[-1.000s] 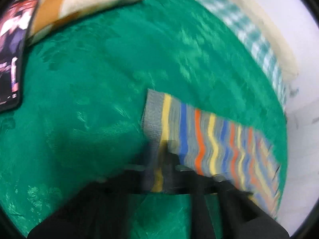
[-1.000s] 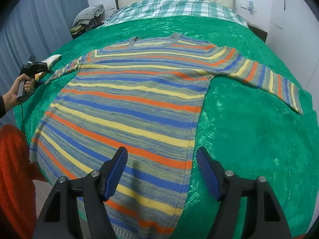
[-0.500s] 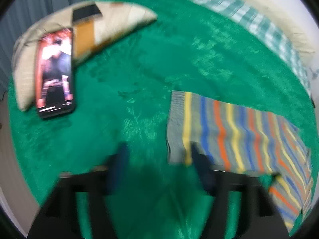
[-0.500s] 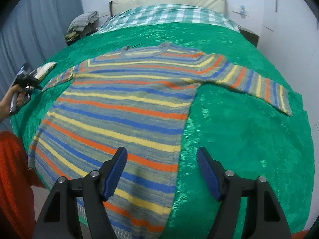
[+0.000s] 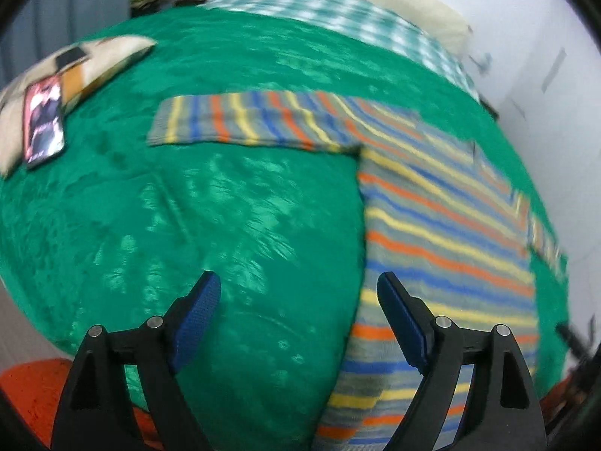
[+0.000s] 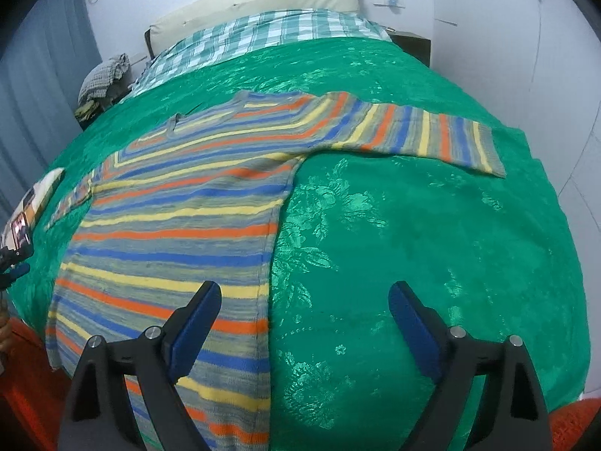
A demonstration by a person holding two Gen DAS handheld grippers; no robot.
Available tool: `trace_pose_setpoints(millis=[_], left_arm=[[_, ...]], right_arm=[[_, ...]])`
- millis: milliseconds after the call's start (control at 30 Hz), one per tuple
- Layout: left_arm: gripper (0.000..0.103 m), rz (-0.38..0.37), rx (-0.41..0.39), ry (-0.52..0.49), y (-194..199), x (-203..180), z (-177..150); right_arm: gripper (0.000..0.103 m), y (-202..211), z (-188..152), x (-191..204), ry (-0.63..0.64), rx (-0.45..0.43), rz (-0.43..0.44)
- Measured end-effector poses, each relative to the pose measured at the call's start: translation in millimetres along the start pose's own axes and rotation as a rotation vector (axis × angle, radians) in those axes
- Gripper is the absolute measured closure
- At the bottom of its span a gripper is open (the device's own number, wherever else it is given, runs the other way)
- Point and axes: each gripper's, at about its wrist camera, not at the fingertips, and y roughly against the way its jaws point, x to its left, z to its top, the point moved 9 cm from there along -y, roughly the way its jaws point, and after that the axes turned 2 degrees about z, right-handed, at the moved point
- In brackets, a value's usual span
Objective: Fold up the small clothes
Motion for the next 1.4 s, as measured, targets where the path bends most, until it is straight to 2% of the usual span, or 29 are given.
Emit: trace_pose_setpoints(millis=[167, 233, 433, 500, 600, 667, 900, 1000, 1033, 1167, 1400], left_arm=[[0.016, -0.01, 0.02, -0.068, -6.7, -21.3, -7.6], [0.013, 0.0, 0.028, -0.092, -10.9, -26.9, -10.3], [0.011, 0.055, 0.129, -0.132, -39.3, -30.4, -30.4], [0.006, 0.076, 0.138, -0.155, -43.2, -31.4, -33.2], [0.001, 0.08, 0.155, -0.156, -46.7, -32.2, -37.4], [0.001, 0.081, 0.159, -0.144, -48.9, -30.3, -39.0], [0.0, 0.12, 0.116, -0.164, -49.8, -33.7, -44.5], [0.0, 0.124, 0.121, -0.161, -50.7, -31.9, -44.3], [0.0, 0.126, 0.121, -0.163, -51.2, -33.3, -44.1], [0.0, 0.114, 0.115, -0.196, -50.5, -33.3, -45.9], [0.0, 0.114, 0.117, -0.222, -51.1, -33.7, -47.4]], right_arm=[[0.013, 4.5, -1.5, 16.6, 0.084, -0.019, -0.001], [0.013, 5.3, -2.6, 23.2, 0.117, -0.025, 0.0], [0.013, 0.2, -5.6, 37.3, 0.167, -0.017, 0.032], [0.013, 0.1, -5.4, 40.8, 0.178, -0.021, 0.041], [0.013, 0.7, -5.1, 48.8, 0.206, -0.029, 0.057], [0.013, -1.5, -6.6, 52.8, 0.228, -0.026, 0.053], [0.013, -19.1, -24.5, 70.2, 0.292, 0.052, 0.08], [0.013, -41.9, -47.6, 70.9, 0.321, 0.169, 0.055], [0.01, -48.4, -55.1, 70.3, 0.318, 0.198, 0.053], [0.001, -50.3, -58.0, 69.3, 0.308, 0.199, 0.054], [0.0, -52.6, -60.4, 67.7, 0.301, 0.202, 0.05]])
